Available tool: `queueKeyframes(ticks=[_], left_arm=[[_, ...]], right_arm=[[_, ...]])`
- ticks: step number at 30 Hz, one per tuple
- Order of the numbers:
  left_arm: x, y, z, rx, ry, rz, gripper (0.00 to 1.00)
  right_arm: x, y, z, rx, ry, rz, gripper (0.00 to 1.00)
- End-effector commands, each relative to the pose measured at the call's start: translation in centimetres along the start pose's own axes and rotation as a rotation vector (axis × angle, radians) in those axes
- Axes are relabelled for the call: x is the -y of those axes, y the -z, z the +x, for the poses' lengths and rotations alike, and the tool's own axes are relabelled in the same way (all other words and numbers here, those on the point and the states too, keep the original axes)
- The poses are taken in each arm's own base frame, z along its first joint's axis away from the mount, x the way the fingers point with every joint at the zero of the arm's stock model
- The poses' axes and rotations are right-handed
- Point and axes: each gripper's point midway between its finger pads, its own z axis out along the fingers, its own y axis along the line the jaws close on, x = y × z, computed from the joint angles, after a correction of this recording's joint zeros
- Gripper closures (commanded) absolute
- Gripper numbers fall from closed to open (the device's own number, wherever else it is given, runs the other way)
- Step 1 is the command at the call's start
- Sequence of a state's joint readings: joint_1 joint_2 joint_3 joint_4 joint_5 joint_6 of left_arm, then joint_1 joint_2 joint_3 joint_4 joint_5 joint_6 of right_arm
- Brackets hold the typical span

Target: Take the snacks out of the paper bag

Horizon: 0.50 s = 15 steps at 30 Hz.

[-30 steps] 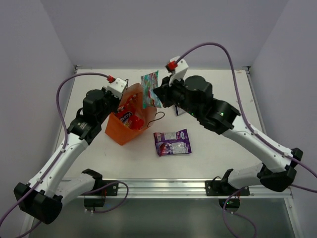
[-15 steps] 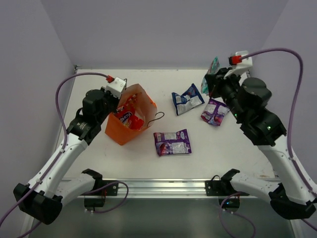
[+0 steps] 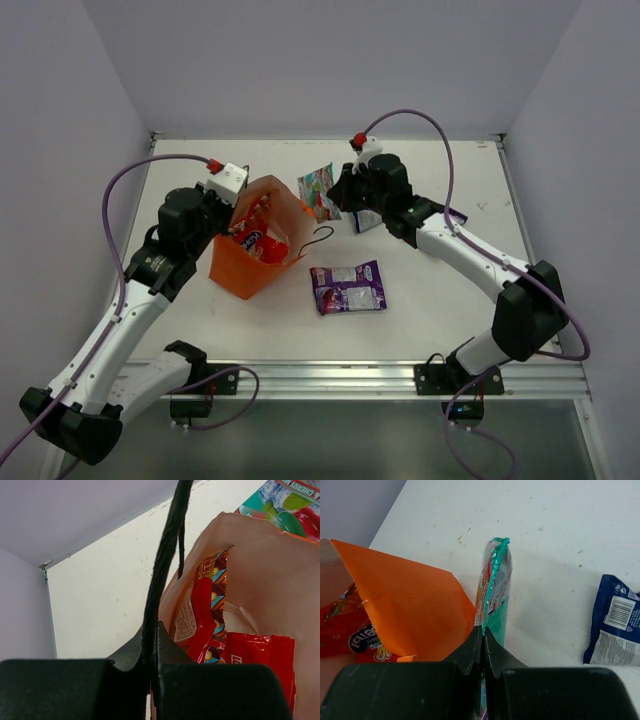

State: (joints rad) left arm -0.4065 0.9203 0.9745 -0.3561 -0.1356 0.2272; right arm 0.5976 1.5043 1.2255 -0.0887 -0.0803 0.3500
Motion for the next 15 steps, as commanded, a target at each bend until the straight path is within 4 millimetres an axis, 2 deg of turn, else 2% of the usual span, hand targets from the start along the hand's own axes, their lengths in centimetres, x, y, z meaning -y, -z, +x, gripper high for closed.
queueKeyframes(ticks=[1,3,4,6,7,9,10,11,12,13,15], left_arm=[[-2.5,2.1,-5.6,0.184,0.012,-0.084,1.0],[-2.3,1.9,-5.5,0.179,0.006,-0.074,1.0],[-2.2,1.7,-5.4,0.176,0.005,-0.07,1.0],[-1.9,1.4,-5.4,0.176,0.003,-0.059,1.0],[-1.8,1.3,-5.5,0.177,0.004,-0.054,1.0],[-1.6,1.2,-5.8,0.189,0.008,-0.041,1.0],[-1.5,1.2,-5.8,0.19,0.008,-0.037,1.0],[-1.5,1.1,-6.0,0.196,0.01,-0.035,1.0],[-1.4,1.1,-6.1,0.197,0.011,-0.029,1.0],[-1.4,1.1,-6.2,0.201,0.011,-0.027,1.0],[-1.4,1.1,-6.2,0.202,0.01,-0.024,1.0]], right_arm=[[-2.1,-1.4,-2.7,0.135,-0.12,-0.107,1.0],[-0.2,-3.2,1.2,0.029,-0.162,-0.047,0.96],[1.0,-3.4,3.5,-0.039,-0.173,-0.002,0.8],[2.1,-3.4,5.2,-0.09,-0.165,0.042,0.62],[2.8,-2.5,6.5,-0.138,-0.161,0.08,0.47],[4.0,-1.3,5.8,-0.125,-0.122,0.149,0.33],[4.0,0.1,4.6,-0.122,-0.107,0.178,0.22],[4.1,1.0,3.6,-0.113,-0.088,0.206,0.17],[5.0,1.9,2.4,-0.094,-0.053,0.266,0.13],[4.5,3.5,0.4,-0.088,-0.035,0.284,0.11],[3.8,5.2,-1.9,-0.065,0.004,0.288,0.09]])
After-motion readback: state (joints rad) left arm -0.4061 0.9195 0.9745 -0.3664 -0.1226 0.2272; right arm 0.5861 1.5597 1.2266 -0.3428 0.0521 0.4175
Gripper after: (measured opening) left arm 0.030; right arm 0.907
